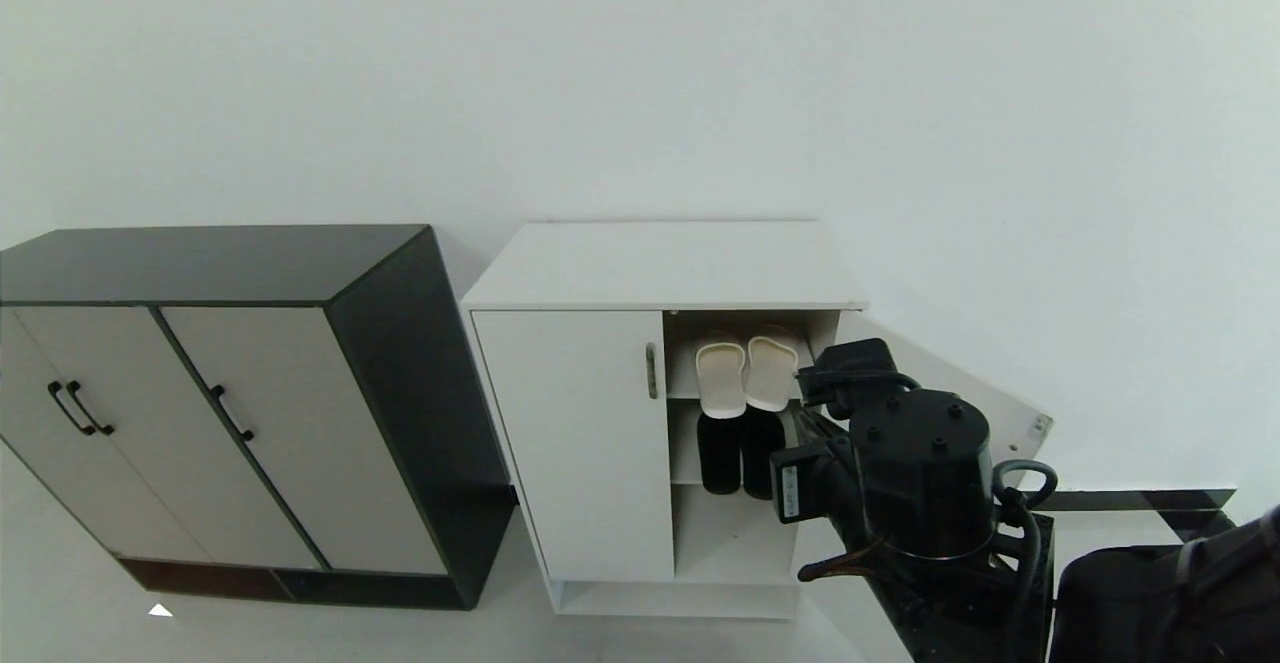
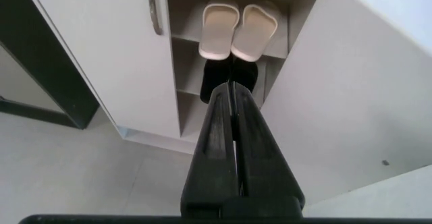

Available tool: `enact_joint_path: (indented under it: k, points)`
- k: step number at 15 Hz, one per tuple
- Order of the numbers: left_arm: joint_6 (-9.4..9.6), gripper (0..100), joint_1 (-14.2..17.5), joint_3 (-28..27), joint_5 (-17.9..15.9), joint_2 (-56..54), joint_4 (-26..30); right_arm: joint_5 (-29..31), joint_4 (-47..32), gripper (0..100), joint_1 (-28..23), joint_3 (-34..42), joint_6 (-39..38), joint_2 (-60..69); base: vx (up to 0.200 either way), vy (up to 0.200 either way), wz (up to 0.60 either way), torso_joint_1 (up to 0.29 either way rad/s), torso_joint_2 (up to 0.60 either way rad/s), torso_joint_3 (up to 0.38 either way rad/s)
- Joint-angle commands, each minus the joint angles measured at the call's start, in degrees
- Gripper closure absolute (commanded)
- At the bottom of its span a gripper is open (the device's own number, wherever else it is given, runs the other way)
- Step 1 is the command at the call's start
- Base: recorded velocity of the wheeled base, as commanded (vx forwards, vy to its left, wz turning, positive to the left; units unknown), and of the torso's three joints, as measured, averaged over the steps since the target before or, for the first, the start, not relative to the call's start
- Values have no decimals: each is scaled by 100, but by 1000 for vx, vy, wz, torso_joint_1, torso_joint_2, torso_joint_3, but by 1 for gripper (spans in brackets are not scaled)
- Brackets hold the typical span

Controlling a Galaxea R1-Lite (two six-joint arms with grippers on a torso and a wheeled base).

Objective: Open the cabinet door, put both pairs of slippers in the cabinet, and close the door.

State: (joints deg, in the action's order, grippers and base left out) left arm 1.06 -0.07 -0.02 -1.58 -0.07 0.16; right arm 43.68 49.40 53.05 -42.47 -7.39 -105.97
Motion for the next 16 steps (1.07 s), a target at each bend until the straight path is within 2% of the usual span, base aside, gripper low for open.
enact_joint_path:
  k: [1,4,8,16]
  points:
    - [-1,100,-1,2,0,7,2,0,0,100,3,11,0,-2,0,0,0,261,-593,-339]
    - [-9,100,-1,2,0,7,2,0,0,100,3,11,9,-11,0,0,0,222,-518,-271]
    - [-9,100,-1,2,0,7,2,0,0,100,3,11,9,-11,0,0,0,12,-24,-18]
    - [-9,100,-1,2,0,7,2,0,0,100,-14,11,9,6,0,0,-600,7,-1,1]
